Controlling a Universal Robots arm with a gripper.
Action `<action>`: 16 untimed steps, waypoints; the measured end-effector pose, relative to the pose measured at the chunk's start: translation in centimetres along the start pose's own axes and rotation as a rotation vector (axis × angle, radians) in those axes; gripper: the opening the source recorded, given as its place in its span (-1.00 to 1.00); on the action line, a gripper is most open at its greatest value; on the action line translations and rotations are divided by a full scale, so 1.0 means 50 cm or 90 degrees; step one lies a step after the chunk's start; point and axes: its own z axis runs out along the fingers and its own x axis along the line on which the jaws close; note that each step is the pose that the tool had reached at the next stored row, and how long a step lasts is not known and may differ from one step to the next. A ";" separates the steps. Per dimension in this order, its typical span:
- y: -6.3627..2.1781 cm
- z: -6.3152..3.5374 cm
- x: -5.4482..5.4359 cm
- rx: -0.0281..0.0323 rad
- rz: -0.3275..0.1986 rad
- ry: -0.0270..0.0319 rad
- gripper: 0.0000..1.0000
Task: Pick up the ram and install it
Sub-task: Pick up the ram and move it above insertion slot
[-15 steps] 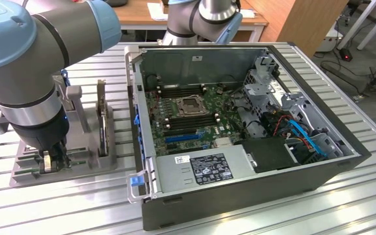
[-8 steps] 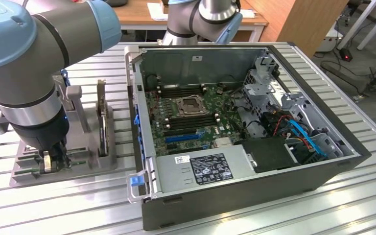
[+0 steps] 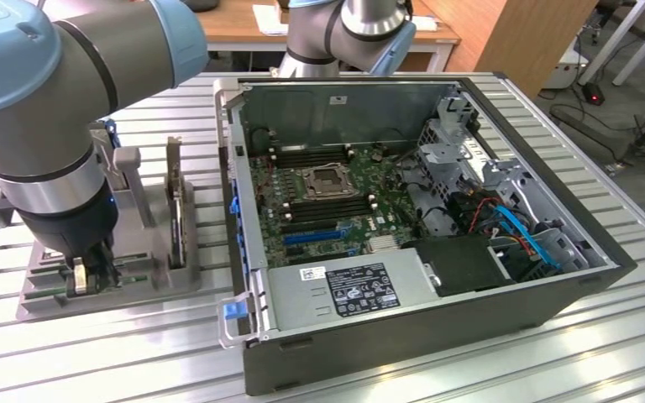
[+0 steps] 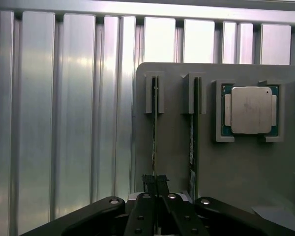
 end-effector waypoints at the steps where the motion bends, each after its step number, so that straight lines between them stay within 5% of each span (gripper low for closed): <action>1: 0.000 -0.002 0.000 0.0000 0.000 -0.0001 -0.79; 16: 0.002 -0.035 -0.001 0.0000 0.000 0.0000 -0.79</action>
